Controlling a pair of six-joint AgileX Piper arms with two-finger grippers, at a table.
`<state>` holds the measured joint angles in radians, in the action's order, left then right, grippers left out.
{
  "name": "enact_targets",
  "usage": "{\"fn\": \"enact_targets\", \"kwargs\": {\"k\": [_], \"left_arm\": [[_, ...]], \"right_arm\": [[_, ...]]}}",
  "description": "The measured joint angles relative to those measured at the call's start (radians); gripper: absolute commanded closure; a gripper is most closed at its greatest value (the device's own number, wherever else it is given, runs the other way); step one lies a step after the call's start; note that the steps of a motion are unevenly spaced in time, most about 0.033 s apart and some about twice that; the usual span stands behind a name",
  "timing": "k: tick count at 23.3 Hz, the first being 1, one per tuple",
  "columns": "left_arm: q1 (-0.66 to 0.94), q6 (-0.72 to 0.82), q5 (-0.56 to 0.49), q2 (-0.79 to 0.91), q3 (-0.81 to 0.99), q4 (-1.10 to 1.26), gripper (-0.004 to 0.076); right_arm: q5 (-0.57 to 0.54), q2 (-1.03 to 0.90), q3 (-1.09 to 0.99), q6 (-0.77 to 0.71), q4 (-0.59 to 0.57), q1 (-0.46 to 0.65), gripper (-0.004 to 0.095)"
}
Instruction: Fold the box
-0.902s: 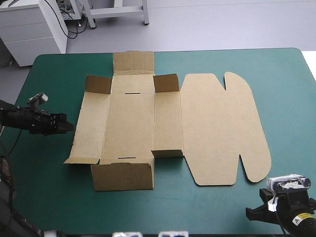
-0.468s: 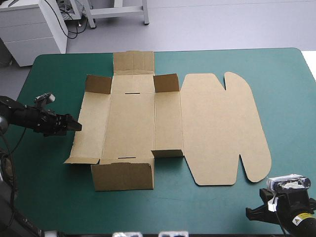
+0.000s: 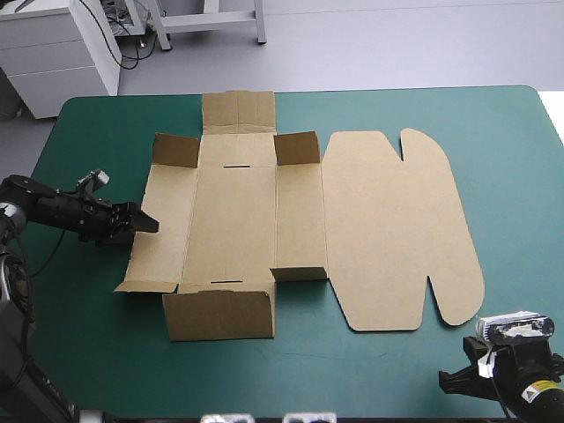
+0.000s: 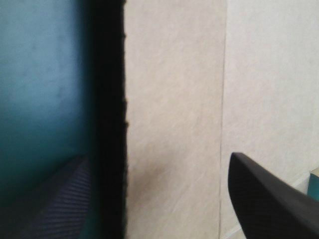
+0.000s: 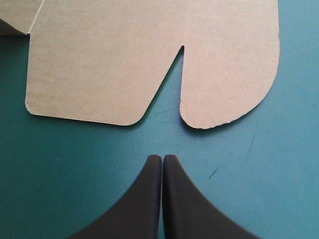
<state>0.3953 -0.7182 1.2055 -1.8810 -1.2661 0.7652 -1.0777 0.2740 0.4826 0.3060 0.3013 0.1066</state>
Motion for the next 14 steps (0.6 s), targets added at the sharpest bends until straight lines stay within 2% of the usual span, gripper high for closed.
{"fn": "enact_targets", "kwargs": {"k": [7, 9, 13, 14], "left_arm": [[-0.083, 0.000, 0.014, -0.043, -0.014, 0.067, 0.0189], [-0.115, -0.001, 0.018, -0.054, -0.017, 0.072, 0.0287], [-0.123, -0.002, -0.001, -0.062, -0.017, 0.034, 0.0680], [-0.124, 0.010, -0.003, -0.065, -0.017, 0.016, 0.0729]], "right_arm": [[0.000, 0.000, 0.000, 0.000, 0.001, 0.000, 0.0912], [0.000, 0.000, 0.000, 0.000, 0.001, 0.000, 0.0912], [0.000, 0.000, 0.000, 0.000, 0.001, 0.000, 0.0912], [0.000, 0.000, 0.000, 0.000, 0.001, 0.000, 0.0912]]}}
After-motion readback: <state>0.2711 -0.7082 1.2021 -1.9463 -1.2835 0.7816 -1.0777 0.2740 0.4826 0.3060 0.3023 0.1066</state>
